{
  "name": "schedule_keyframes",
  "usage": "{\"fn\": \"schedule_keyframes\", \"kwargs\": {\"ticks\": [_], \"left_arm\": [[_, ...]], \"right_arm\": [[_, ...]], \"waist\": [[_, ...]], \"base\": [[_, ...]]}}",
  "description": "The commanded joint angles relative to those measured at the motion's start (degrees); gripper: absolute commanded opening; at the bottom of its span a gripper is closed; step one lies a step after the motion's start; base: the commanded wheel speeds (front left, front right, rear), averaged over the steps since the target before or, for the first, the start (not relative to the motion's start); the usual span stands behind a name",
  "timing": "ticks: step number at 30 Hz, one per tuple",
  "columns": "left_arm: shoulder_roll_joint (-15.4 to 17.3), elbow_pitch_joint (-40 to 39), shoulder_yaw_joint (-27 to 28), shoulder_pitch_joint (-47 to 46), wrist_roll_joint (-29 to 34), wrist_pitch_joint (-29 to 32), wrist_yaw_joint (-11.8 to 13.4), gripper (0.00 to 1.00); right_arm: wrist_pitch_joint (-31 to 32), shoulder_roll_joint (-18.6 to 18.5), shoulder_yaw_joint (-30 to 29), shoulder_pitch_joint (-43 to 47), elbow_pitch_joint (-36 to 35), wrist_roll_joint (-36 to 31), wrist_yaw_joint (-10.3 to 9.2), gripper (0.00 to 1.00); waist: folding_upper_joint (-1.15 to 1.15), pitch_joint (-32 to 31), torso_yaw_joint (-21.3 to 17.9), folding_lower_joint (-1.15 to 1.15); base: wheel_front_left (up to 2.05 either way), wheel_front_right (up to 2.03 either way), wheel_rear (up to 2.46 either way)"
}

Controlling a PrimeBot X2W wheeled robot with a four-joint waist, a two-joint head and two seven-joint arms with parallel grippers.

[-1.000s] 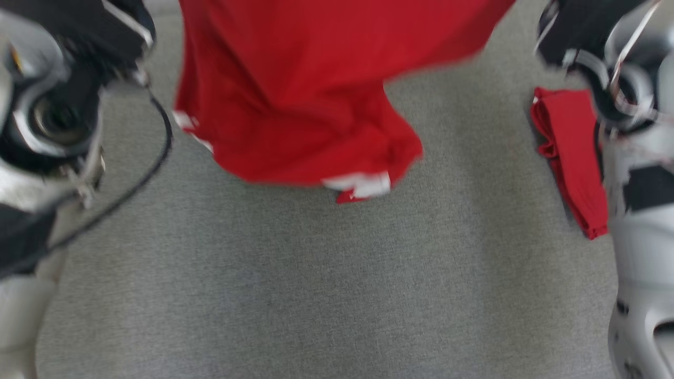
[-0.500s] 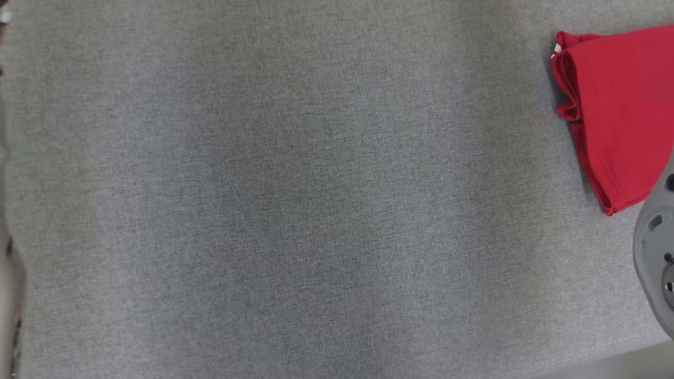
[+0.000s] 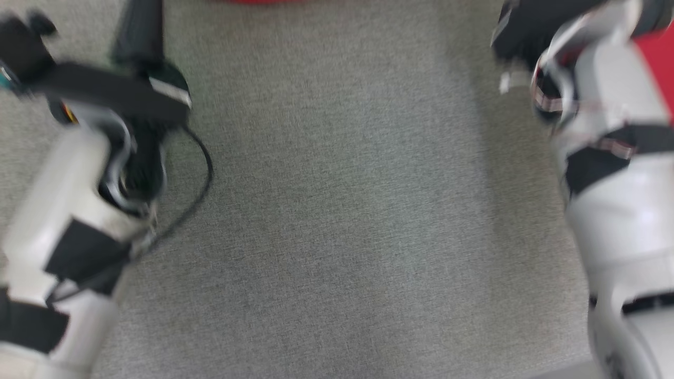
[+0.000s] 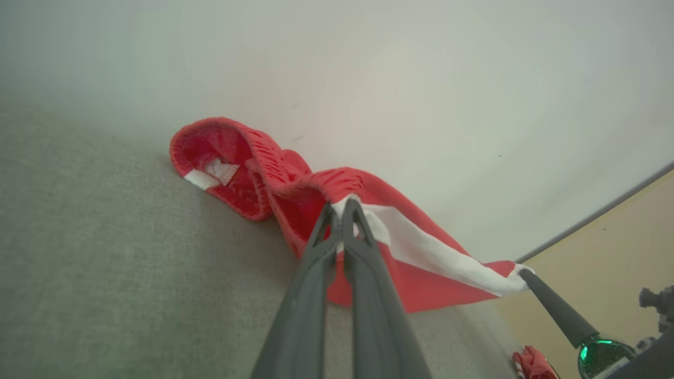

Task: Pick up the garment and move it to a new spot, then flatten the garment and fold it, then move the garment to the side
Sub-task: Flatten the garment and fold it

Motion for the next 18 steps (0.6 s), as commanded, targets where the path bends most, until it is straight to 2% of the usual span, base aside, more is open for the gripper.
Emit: {"fn": "schedule_keyframes", "kwargs": {"ticks": [1,6,9,13,18], "left_arm": [[-0.16,0.23,-0.69,3.26,-0.89,0.07,-0.04,0.00],[1.14,-1.55,-5.13,15.02,-5.82,2.61,0.10,0.00],[2.56,-1.44,-7.05,21.54,-8.01,4.74,0.12,0.00],[4.40,-1.54,-8.34,28.45,-10.38,6.70,0.16,0.00],[6.63,-3.92,-8.64,35.90,-11.62,6.96,2.46,0.00]], "right_arm": [[0.50,0.16,0.37,1.99,-0.56,1.30,-0.14,0.00],[10.86,-2.48,3.12,14.65,-8.38,8.63,-0.13,0.00],[18.40,-4.56,3.67,23.64,-17.16,13.94,-0.13,0.00],[28.34,-7.79,2.01,36.35,-30.44,17.68,-0.13,0.00],[41.16,-9.52,-1.51,50.68,-45.34,18.76,-0.13,0.00]], "waist": [[0.00,-3.36,1.59,0.00],[0.00,-11.08,3.18,0.00],[0.00,-16.19,3.82,0.00],[0.00,-22.08,4.43,0.00],[0.00,-26.98,4.61,0.00]], "base": [[0.00,0.00,0.00],[0.00,0.00,0.00],[0.00,0.00,0.00],[0.00,0.00,0.00],[0.00,0.00,0.00]]}}
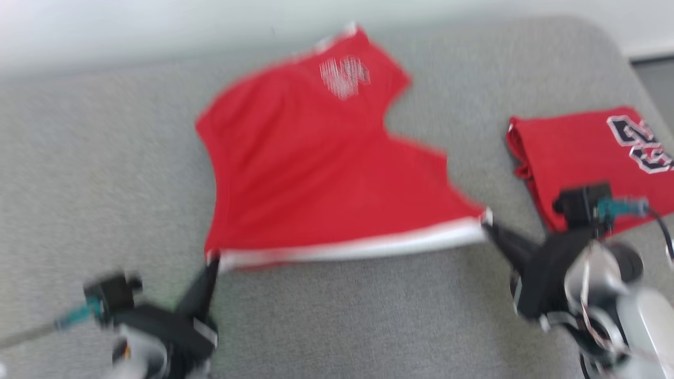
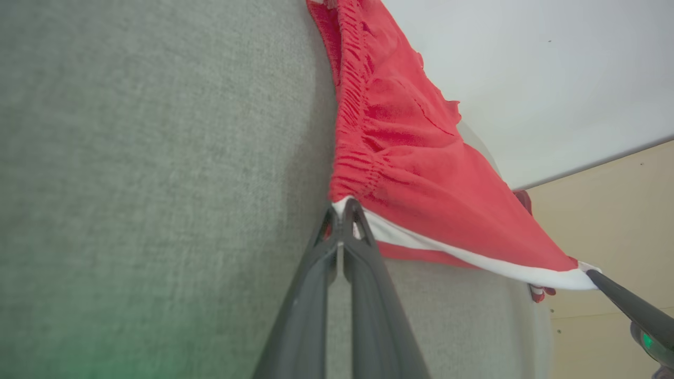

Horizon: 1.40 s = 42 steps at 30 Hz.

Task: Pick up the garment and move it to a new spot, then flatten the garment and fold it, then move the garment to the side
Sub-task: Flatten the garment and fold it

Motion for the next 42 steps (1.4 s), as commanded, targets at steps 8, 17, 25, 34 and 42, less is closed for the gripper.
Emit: {"fn": "schedule_keyframes", "kwargs": {"ticks": [8,17,25,34,42], "left_arm": [[5.07,-8.63,-1.82,16.22,-2.60,1.45,6.08,0.00],[7.05,-19.92,-1.72,21.90,-5.07,2.42,8.03,0.00],[4.07,-19.97,0.20,14.97,-4.25,1.68,9.17,0.00],[-1.78,-15.48,0.43,2.73,-1.42,1.25,11.16,0.00],[-7.29,-10.13,0.89,-6.28,0.10,-0.08,12.86,0.00]], "right_arm": [[19.46,0.72,-7.58,22.28,-20.19,2.14,-0.13,0.00],[22.79,4.17,-13.96,25.64,-28.26,0.52,-0.13,0.00],[15.17,2.35,-12.52,8.17,-14.01,-5.86,-0.13,0.00],[4.59,0.26,-7.62,-12.97,7.75,-11.31,-0.13,0.00],[-2.68,-2.86,-3.03,-25.73,20.44,-14.13,-0.13,0.00]], "waist": [[0.02,-11.75,3.01,0.02],[0.02,-11.31,4.27,0.02],[0.02,-8.52,6.40,0.02],[0.02,-1.91,11.70,0.02],[0.02,4.66,14.75,0.02]], "base": [[0.00,0.00,0.00],[0.00,0.00,0.00],[0.00,0.00,0.00],[0.00,0.00,0.00],[0.00,0.00,0.00]]}}
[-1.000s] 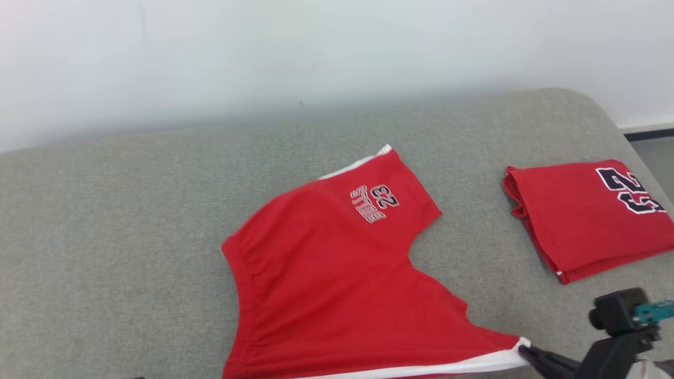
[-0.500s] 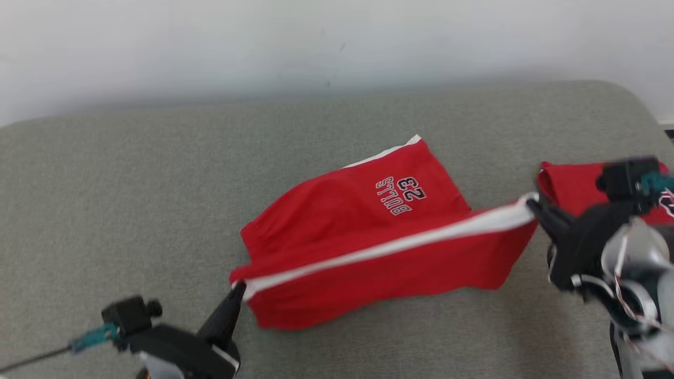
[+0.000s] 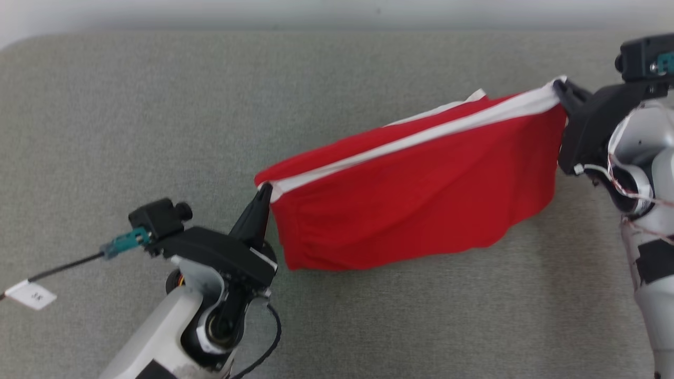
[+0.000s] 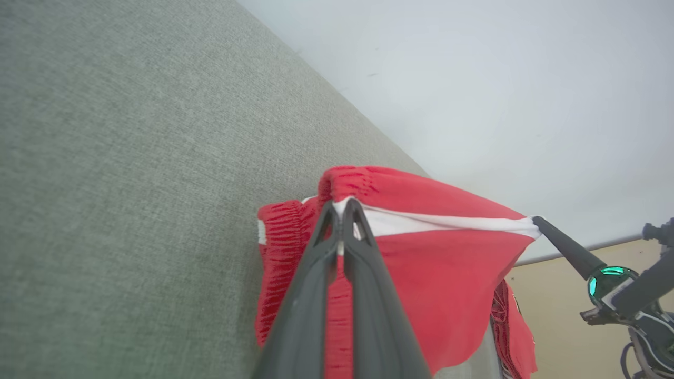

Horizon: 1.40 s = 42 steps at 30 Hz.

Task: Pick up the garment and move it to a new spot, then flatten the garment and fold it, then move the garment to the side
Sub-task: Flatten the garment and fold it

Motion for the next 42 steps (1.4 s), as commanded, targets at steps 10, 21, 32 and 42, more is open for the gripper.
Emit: {"fn": "schedule_keyframes", "kwargs": {"ticks": [10,21,32,42], "left_arm": [[-3.40,5.17,-0.35,-6.99,2.07,-0.95,-0.49,0.00],[-3.33,7.39,-0.42,-7.62,4.86,-4.80,-2.24,1.00],[7.55,0.80,-5.48,-1.77,25.96,-8.83,6.28,1.00],[12.16,-9.24,-5.21,8.42,41.89,-8.94,11.81,1.00]], "right_arm": [[-7.72,0.04,4.38,-10.07,12.83,-1.20,-0.14,0.00],[-8.75,0.60,4.73,-13.83,20.96,-0.43,-0.14,1.00],[6.12,-0.32,-0.54,-9.38,19.18,1.08,-0.14,1.00],[10.67,2.18,-9.62,-2.26,15.27,-3.68,-0.15,1.00]], "waist": [[-0.01,8.14,4.45,-0.02],[-0.01,6.51,4.84,-0.02],[-0.01,-0.95,3.49,-0.02],[-0.01,0.62,6.71,-0.02]], "base": [[0.00,0.00,0.00],[0.00,0.00,0.00],[0.00,0.00,0.00],[0.00,0.00,0.00]]}}
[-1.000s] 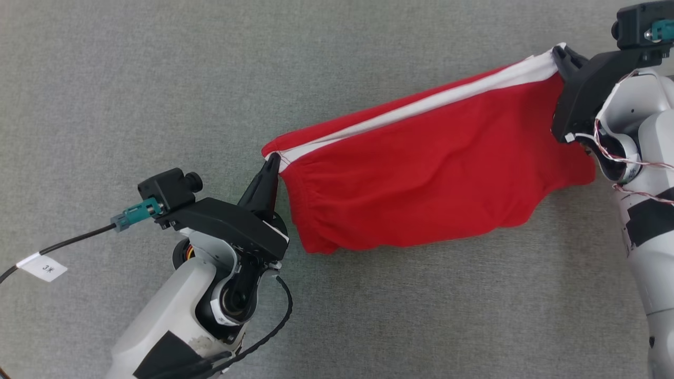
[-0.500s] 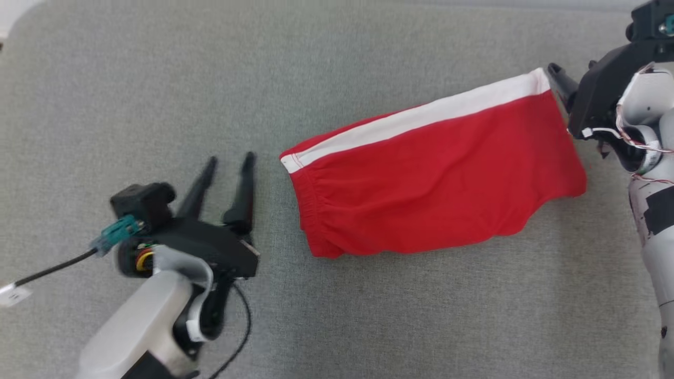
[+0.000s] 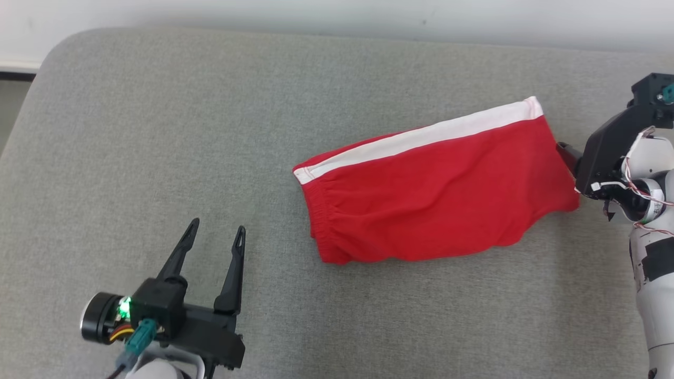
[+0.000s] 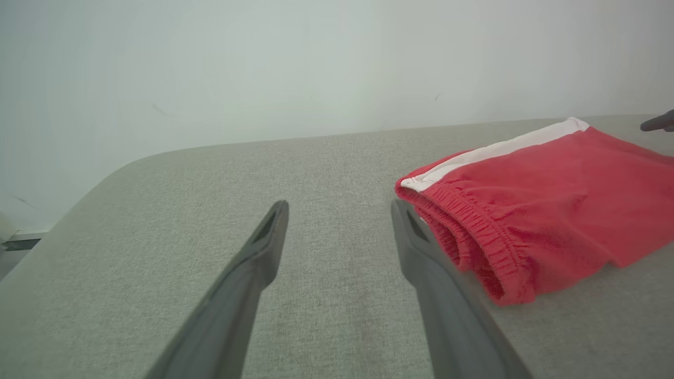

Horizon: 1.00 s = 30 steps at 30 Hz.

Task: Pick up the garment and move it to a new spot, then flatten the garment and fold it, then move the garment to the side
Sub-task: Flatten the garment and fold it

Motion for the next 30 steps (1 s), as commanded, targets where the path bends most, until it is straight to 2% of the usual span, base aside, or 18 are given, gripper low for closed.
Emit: {"fn": "schedule_keyframes", "kwargs": {"ticks": [1,8,15,20,21,22,23,24,27,30], "left_arm": [[0.41,-0.89,0.81,1.58,1.66,-0.14,0.32,1.00],[1.04,-2.68,3.77,4.99,5.05,-0.15,0.10,1.00],[-0.19,-3.12,6.01,6.06,6.92,-0.16,-1.32,1.00],[-1.27,-2.47,6.93,6.94,7.24,-0.16,-2.06,1.00],[-1.54,-2.36,7.03,7.06,7.16,-0.16,-2.35,1.00],[-1.54,-2.36,7.03,7.06,7.16,-0.16,-2.35,1.00],[-1.68,-2.14,7.11,7.15,7.12,-0.16,-2.50,1.00],[-1.81,-1.92,7.27,7.16,7.18,-0.16,-2.68,1.00],[-2.29,-1.38,7.63,7.22,7.24,-0.16,-3.29,1.00],[-2.64,-0.77,7.76,7.25,7.05,-0.16,-3.98,1.00]], "right_arm": [[0.45,0.80,-1.13,0.96,-0.70,-1.31,-0.13,1.00],[1.51,2.49,-5.08,1.41,-2.76,-6.37,-0.13,1.00],[2.85,4.16,-8.13,2.00,-2.58,-10.33,-0.13,1.00],[5.52,6.61,-7.44,3.21,-1.61,-9.30,-0.11,1.00],[6.60,7.05,-6.69,3.57,-1.54,-8.85,0.02,0.59],[6.60,7.05,-6.69,3.57,-1.54,-8.85,0.02,0.59],[7.35,7.34,-5.85,3.90,-1.76,-8.39,0.03,0.15],[8.13,7.36,-4.82,4.27,-1.96,-7.77,0.07,0.00],[10.16,6.17,-2.39,5.49,-3.10,-6.05,0.06,0.00],[9.07,4.28,-2.34,5.87,-4.80,-6.38,-0.01,0.00]], "waist": [[0.01,1.81,1.71,0.02],[0.01,4.42,3.92,0.02],[0.01,6.29,5.27,0.02],[0.01,6.67,5.03,0.02],[0.01,6.67,4.84,0.02],[0.01,6.67,4.84,0.02],[0.01,6.61,4.65,0.02],[0.01,6.50,4.46,0.02],[0.01,5.97,3.95,0.02],[0.01,5.45,3.60,0.02]], "base": [[0.00,0.00,0.00],[0.00,0.00,0.00],[0.00,0.00,0.00],[0.00,0.00,0.00],[0.00,0.00,0.00],[0.00,0.00,0.00],[0.00,0.00,0.00],[0.00,0.00,0.00],[0.00,0.00,0.00],[0.00,0.00,0.00]]}}
